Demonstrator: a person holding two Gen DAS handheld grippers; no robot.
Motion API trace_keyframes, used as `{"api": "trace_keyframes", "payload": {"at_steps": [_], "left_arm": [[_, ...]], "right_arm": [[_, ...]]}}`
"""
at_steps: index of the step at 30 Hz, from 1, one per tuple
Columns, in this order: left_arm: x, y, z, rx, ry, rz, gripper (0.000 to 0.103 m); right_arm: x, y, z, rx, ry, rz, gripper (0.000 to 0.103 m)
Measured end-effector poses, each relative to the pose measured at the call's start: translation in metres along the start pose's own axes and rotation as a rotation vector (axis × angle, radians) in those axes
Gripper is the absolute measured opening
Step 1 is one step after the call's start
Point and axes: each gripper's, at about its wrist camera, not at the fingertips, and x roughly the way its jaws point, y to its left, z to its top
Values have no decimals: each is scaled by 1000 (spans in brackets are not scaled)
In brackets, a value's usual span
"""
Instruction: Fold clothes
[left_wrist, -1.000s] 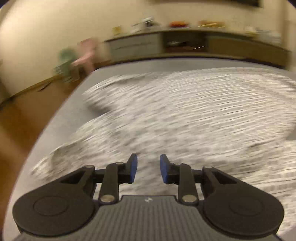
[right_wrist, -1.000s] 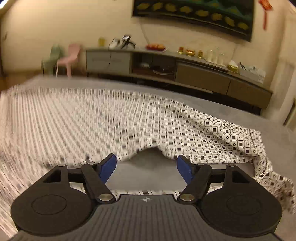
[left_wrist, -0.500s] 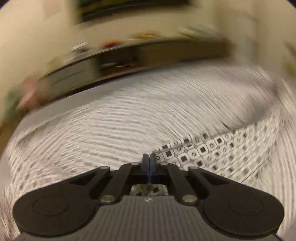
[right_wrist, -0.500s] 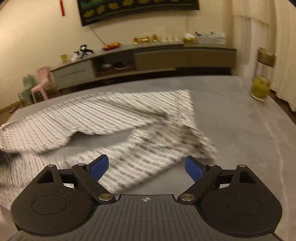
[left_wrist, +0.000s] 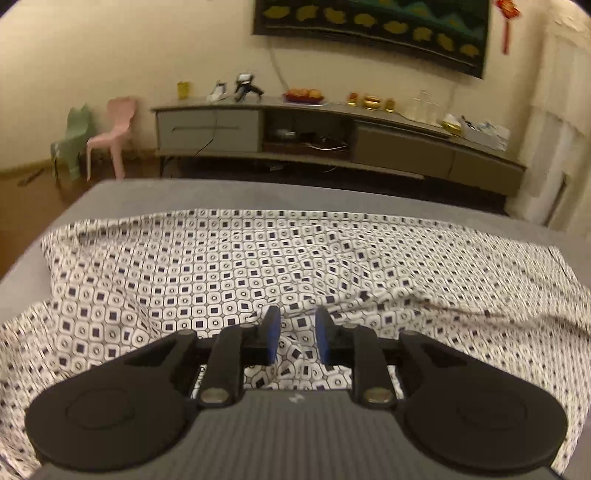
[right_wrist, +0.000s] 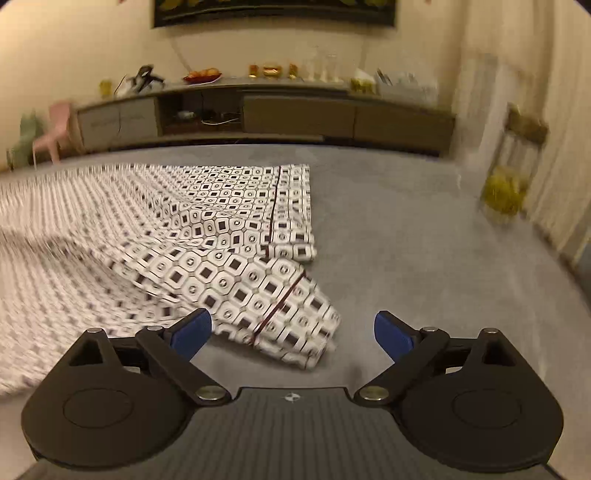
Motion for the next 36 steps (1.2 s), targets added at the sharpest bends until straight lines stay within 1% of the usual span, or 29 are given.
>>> {"api": "trace_keyframes", "payload": {"at_steps": [3,5,6,7,8,9,10,11,12,14,16,17,18,19,21,22,23,24,26,27,29,30,31,32,33,34,35,36], "left_arm": [[-5,-8,-6,78,3,-25,20],[-3,-10,-10,104,12,-38,20],[-1,-8,-12,103,17,-35,20],[1,-6,-13,100,21,-32,20],[2,-4,-14,98,26,-29,20],[4,-3,-15,96,30,-26,20],[5,0,-15,88,31,-23,20],[6,3,-15,79,32,-19,20],[5,6,-14,72,28,-12,20],[3,12,-11,54,17,2,20],[0,18,-7,33,0,25,20],[0,20,-6,25,-2,31,20],[0,22,-4,18,-3,35,20],[0,25,-3,10,-5,39,20],[1,26,-1,3,-7,44,20],[2,24,-1,8,-7,49,20],[3,21,-1,12,-6,62,20],[4,17,-2,18,-3,77,20],[8,10,-3,34,6,100,20],[9,6,-4,42,8,106,20],[7,0,-4,61,-1,99,20],[6,-3,-3,70,-5,95,20],[3,-5,-3,80,-15,91,20],[-1,-6,-2,90,-25,86,20],[-4,-7,-1,98,-34,81,20],[-7,-8,-1,106,-43,75,20],[-9,-8,-1,111,-47,71,20],[-10,-8,0,116,-51,67,21]], "right_arm": [[11,8,-1,-89,10,2,95],[16,8,-1,-97,13,19,93],[17,6,0,-76,22,38,88],[17,5,2,-60,26,49,75],[16,4,3,-51,26,51,66],[15,3,5,-41,29,50,44],[14,2,7,-32,33,42,32],[12,0,9,-24,31,34,28],[8,-1,11,-19,28,33,21],[-10,-3,22,-16,6,44,18],[-39,-7,36,-3,-50,76,17],[-58,-11,44,28,-84,113,16],[-76,-18,52,88,-122,179,16],[-95,-29,58,169,-163,269,15],[-119,-51,64,360,-230,453,15],[-124,-62,64,456,-249,529,16],[-122,-70,64,543,-254,579,16],[-115,-77,62,617,-247,595,16],[-87,-84,56,718,-195,514,17],[-68,-86,49,736,-155,440,20],[-33,-85,34,709,-72,287,43],[-18,-85,28,691,-30,231,63],[-12,-84,24,668,3,212,68],[-12,-83,23,641,8,213,68],[-17,-80,23,606,-6,230,77],[-22,-76,24,563,-21,243,90],[-29,-70,23,505,-37,243,93],[-34,-66,21,446,-40,220,94]]}}
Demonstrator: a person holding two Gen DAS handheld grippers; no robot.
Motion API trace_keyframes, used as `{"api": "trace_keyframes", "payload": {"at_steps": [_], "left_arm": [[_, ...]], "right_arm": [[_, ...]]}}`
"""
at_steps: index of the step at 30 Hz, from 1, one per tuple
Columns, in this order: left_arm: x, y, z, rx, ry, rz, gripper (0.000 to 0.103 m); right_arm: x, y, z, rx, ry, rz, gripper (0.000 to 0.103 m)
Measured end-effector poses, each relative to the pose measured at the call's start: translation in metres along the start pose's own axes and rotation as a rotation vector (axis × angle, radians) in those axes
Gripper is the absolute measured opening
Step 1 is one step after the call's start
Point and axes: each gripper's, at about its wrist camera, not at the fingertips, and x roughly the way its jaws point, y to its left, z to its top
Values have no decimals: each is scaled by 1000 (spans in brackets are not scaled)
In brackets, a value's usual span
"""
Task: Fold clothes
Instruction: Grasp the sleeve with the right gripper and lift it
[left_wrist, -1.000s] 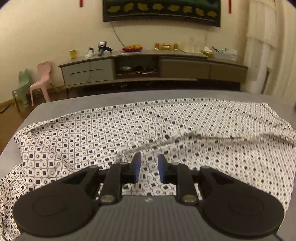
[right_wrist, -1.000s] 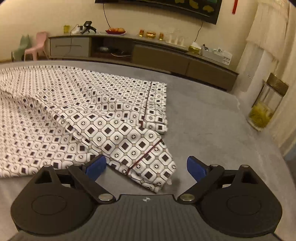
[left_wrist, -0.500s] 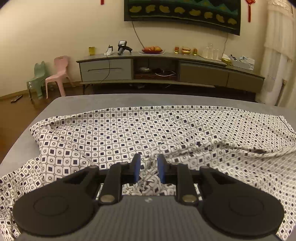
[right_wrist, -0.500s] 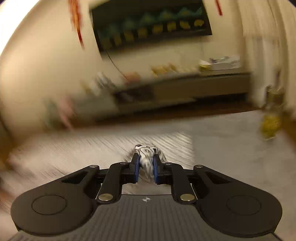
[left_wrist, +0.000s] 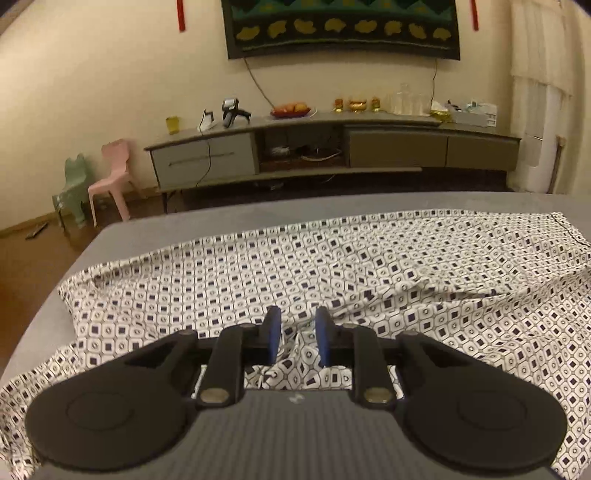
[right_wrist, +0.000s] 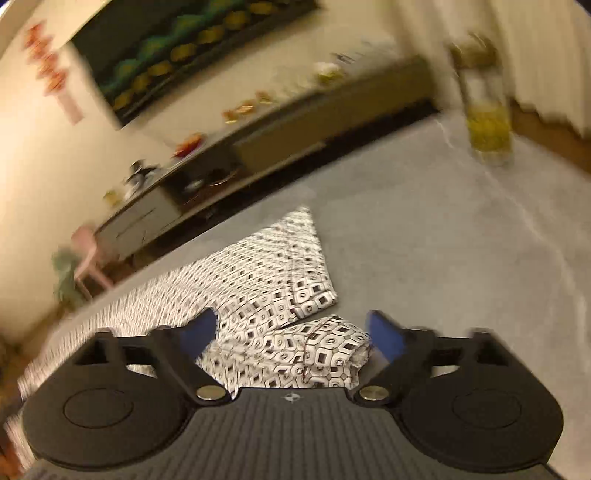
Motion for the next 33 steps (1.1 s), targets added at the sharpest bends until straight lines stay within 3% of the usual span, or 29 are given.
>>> {"api": "trace_keyframes", "payload": {"at_steps": [5,9,11,13,14,17,18,19,20,21,24,28,30,32,33], "left_arm": [[-2,4,-2,9,2,2,21],[-3,5,-5,14,8,4,21],[-4,4,-8,22,12,7,21],[-5,4,-10,30,10,16,21],[-7,4,-10,32,5,23,21],[-5,6,-11,26,18,27,21],[-3,7,-11,22,26,28,21],[-1,6,-12,27,39,29,21],[1,4,-14,32,52,29,21],[1,2,-14,40,56,26,21],[-1,-7,-16,67,56,-8,21],[-10,-31,-24,151,59,-119,21],[-17,-41,-32,176,64,-177,21],[-22,-50,-42,210,84,-217,22],[-24,-53,-48,235,92,-222,23]], "right_arm": [[6,14,-22,-261,66,-169,94],[37,31,-42,-566,64,-235,94],[57,37,-43,-647,51,-267,88],[66,31,-23,-503,86,-216,20],[65,27,-10,-397,90,-163,20],[49,15,26,-105,-39,0,21],[47,10,32,-43,-94,-2,38],[47,6,33,2,-151,-16,76],[46,2,31,30,-201,-24,95],[47,0,27,45,-228,-23,102],[56,-2,26,47,-152,-34,102],[55,2,12,-40,-42,-115,101],[58,6,2,-86,-3,-107,99],[66,8,-7,-106,26,-109,91],[70,9,-11,-113,39,-113,81]]}}
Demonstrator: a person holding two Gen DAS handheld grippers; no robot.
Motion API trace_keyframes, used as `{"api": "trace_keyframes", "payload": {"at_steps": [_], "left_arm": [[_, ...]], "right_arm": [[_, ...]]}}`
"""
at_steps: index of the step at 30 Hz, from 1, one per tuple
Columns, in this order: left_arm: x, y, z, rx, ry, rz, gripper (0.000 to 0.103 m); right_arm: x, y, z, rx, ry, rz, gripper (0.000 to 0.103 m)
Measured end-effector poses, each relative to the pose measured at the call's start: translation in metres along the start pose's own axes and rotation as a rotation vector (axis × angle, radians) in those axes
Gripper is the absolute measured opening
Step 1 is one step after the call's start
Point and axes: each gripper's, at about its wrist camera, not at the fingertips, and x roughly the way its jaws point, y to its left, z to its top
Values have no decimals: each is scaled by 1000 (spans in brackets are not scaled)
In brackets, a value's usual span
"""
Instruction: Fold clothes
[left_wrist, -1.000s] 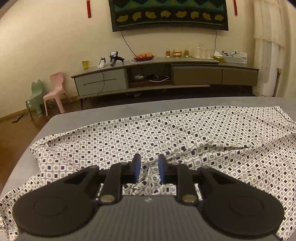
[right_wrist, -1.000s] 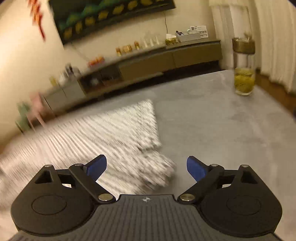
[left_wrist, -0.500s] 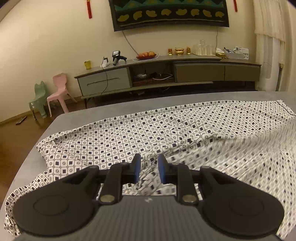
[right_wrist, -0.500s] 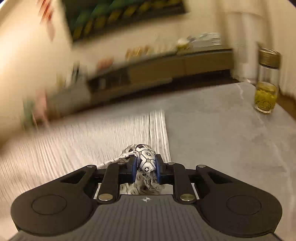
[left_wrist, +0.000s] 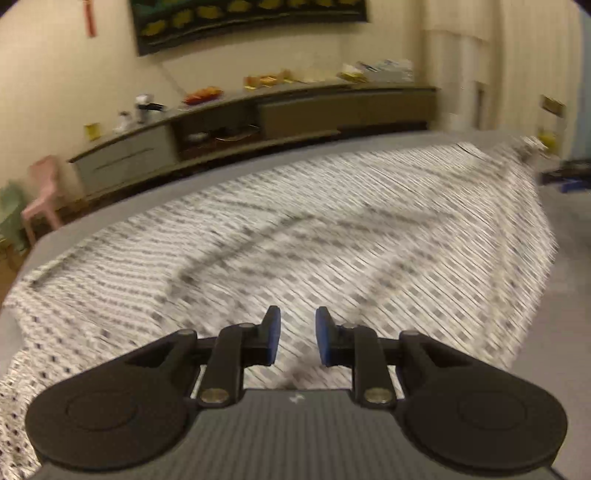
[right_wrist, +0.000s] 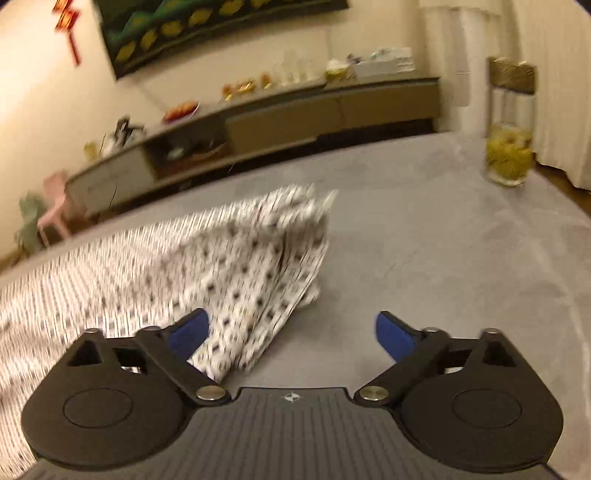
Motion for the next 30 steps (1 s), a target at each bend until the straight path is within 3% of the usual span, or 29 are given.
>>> {"api": "trace_keyframes", "payload": {"at_steps": [1,5,6,7,10,14,19,22,23,25,28,30], "left_arm": [[-1,-5,-5,25,10,-4,23],[2,-7,-25,57,65,20,23],[4,-7,-30,63,81,28,23],[3,-5,-33,68,70,40,23],[-1,5,-37,72,79,69,23],[-2,30,-40,26,107,125,23],[-9,66,-44,-52,128,212,23],[-25,80,-44,-125,109,237,23],[-32,84,-42,-150,94,238,23],[-50,84,-40,-182,63,237,24],[-79,91,-38,-219,2,255,30],[-90,105,-38,-261,-21,277,33]], "right_arm": [[4,2,-4,-7,13,-3,74],[17,12,-10,-14,-35,-20,73],[19,16,-10,-19,-35,-16,59],[21,19,-9,-22,-23,-5,20],[12,21,-1,18,3,57,0],[-39,12,13,8,-36,136,0],[-116,-43,2,35,-74,91,0],[-115,-68,-12,152,-81,122,4],[-102,-70,-16,166,-60,147,9],[-75,-65,-23,189,-15,159,55],[-43,-57,-19,243,-24,177,68],[-22,-54,-14,290,-42,189,69]]}}
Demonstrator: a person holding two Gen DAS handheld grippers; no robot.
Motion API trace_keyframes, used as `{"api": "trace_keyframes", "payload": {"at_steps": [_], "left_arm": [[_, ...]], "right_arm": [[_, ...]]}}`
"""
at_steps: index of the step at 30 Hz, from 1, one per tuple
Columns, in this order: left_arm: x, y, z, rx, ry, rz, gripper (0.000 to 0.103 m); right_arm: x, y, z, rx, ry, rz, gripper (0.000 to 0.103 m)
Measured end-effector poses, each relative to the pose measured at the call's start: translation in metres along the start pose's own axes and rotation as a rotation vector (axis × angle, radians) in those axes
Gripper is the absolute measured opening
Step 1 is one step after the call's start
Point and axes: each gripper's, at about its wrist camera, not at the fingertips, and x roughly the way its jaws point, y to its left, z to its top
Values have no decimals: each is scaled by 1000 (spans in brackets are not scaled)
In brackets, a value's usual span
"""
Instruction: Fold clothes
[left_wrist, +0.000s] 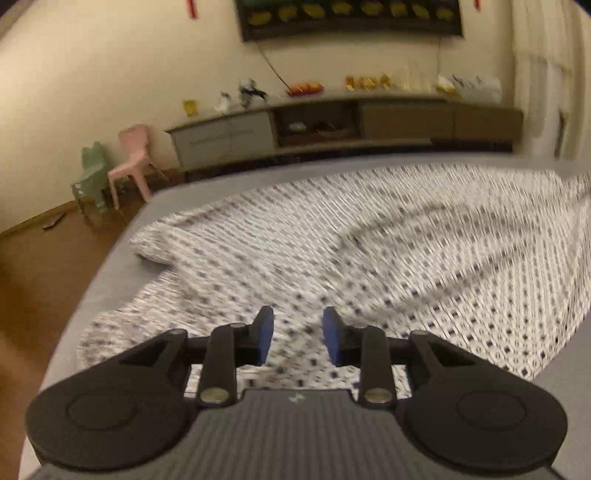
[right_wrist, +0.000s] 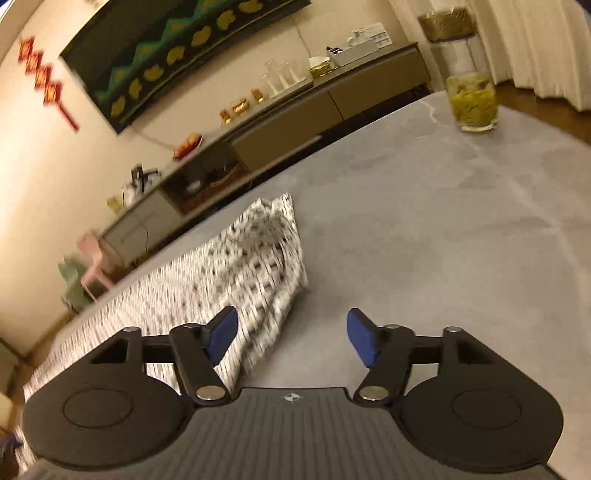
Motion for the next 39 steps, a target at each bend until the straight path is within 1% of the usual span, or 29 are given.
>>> {"api": "trace_keyframes", "payload": {"at_steps": [3,5,6,7,9,10,12,14,16,20,21,25,28,30,31,32,34,35,36,37,39], "left_arm": [[8,25,3,-70,18,52,32],[18,38,3,-106,45,68,32],[23,40,3,-106,53,69,32],[28,41,3,-103,61,68,32],[35,41,2,-79,72,81,32],[38,42,2,-71,76,88,32],[41,47,0,-75,78,102,32],[43,57,0,-86,75,119,32],[42,67,-1,-95,73,141,32],[40,84,-5,-112,91,165,32],[41,85,-7,-112,104,163,32],[48,79,-20,-85,153,163,32],[51,76,-30,-70,191,162,32],[51,76,-35,-58,218,164,33],[50,77,-38,-52,229,166,33],[48,79,-42,-46,240,168,33],[46,91,-47,-59,246,187,33],[46,99,-49,-75,248,199,33],[47,108,-50,-94,253,214,33],[50,118,-51,-111,259,230,33],[57,134,-50,-139,268,245,33]], "right_arm": [[33,-2,1,50,-4,10,68],[50,-1,-1,56,-9,1,59],[55,-1,-1,58,-9,4,49],[60,0,0,68,8,10,28],[58,1,2,73,28,22,8],[56,3,3,71,36,28,4],[47,6,6,64,47,42,2],[22,12,14,41,34,77,1],[-12,14,22,37,21,119,1],[-81,-12,25,113,-7,172,1],[-92,-20,24,125,-7,161,1],[-94,-53,13,103,41,-24,1],[-87,-66,1,27,80,-166,1],[-87,-69,0,-14,84,-224,1],[-88,-67,0,-43,79,-257,1],[-90,-62,-3,-98,65,-312,1],[-94,-47,-7,-235,10,-441,3],[-97,-36,-8,-297,-24,-488,3],[-102,-22,-10,-346,-63,-492,3],[-105,-8,-12,-383,-90,-454,3],[-107,22,-18,-434,-107,-348,3]]}}
